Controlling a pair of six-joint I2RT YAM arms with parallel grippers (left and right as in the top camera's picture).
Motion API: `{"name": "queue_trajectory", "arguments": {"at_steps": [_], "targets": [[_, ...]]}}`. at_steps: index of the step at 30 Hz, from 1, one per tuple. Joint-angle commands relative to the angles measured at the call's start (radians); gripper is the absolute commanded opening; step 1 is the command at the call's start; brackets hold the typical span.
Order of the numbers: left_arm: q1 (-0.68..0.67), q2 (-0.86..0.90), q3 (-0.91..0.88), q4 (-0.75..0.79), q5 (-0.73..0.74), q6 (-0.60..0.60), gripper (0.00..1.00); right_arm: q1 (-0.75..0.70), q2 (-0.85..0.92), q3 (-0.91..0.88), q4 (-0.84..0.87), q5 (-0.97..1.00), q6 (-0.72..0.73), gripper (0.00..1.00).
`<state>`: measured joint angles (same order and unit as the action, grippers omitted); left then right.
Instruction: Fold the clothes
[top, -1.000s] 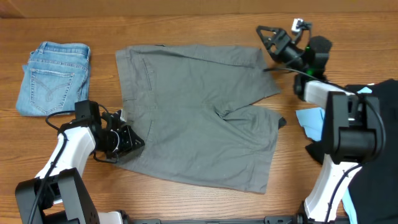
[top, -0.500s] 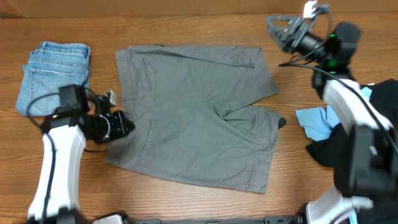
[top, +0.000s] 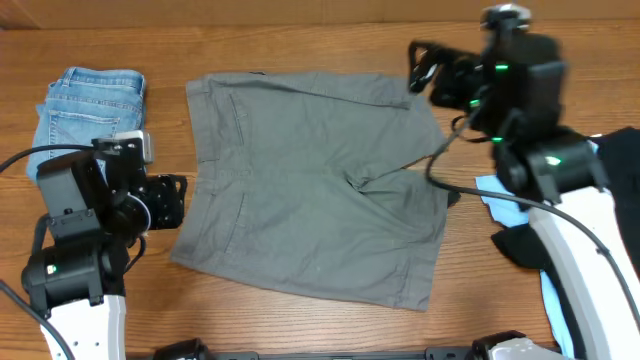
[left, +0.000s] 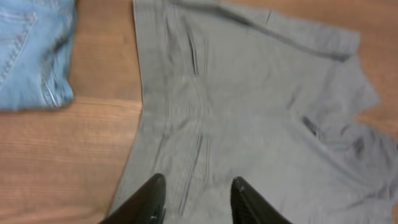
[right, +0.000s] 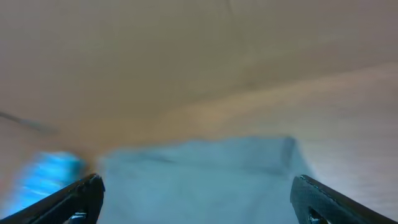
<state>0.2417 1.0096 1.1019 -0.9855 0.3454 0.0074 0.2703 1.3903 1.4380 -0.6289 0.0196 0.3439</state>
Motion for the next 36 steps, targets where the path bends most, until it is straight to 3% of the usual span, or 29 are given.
{"name": "queue_trajectory", "arguments": {"at_steps": [1, 4, 7, 9, 11, 13, 17, 24, 28, 36], "targets": [[-0.001, 0.045, -0.013, -0.051, -0.001, 0.020, 0.30, 0.012, 0.047, 0.003, -0.087, 0.111, -0.095, 1.00], [-0.001, 0.088, -0.057, -0.088, -0.034, -0.055, 0.30, -0.007, 0.077, 0.003, -0.275, 0.064, 0.072, 1.00], [-0.001, 0.154, -0.160, -0.055, -0.041, -0.156, 0.20, -0.021, 0.119, -0.011, -0.453, -0.053, 0.079, 0.79], [-0.001, 0.196, -0.220, -0.009, -0.027, -0.196, 0.15, -0.021, 0.135, -0.032, -0.522, -0.079, 0.085, 0.54], [-0.001, 0.242, -0.274, 0.044, -0.013, -0.209, 0.08, -0.021, 0.149, -0.060, -0.570, -0.088, 0.126, 0.52], [-0.001, 0.293, -0.319, 0.106, -0.020, -0.239, 0.04, -0.021, 0.158, -0.105, -0.581, -0.101, 0.146, 0.42], [0.001, 0.389, -0.380, 0.211, -0.061, -0.334, 0.04, -0.025, 0.165, -0.254, -0.526, -0.124, 0.185, 0.24], [0.001, 0.468, -0.406, 0.288, -0.131, -0.353, 0.04, -0.052, 0.165, -0.589, -0.164, -0.235, 0.189, 0.20], [0.001, 0.469, -0.407, 0.314, -0.176, -0.340, 0.04, -0.077, 0.166, -0.748, 0.043, -0.249, 0.266, 0.15], [0.001, 0.471, -0.442, 0.409, -0.180, -0.299, 0.04, -0.183, 0.166, -0.816, 0.004, -0.239, 0.345, 0.07]]}}
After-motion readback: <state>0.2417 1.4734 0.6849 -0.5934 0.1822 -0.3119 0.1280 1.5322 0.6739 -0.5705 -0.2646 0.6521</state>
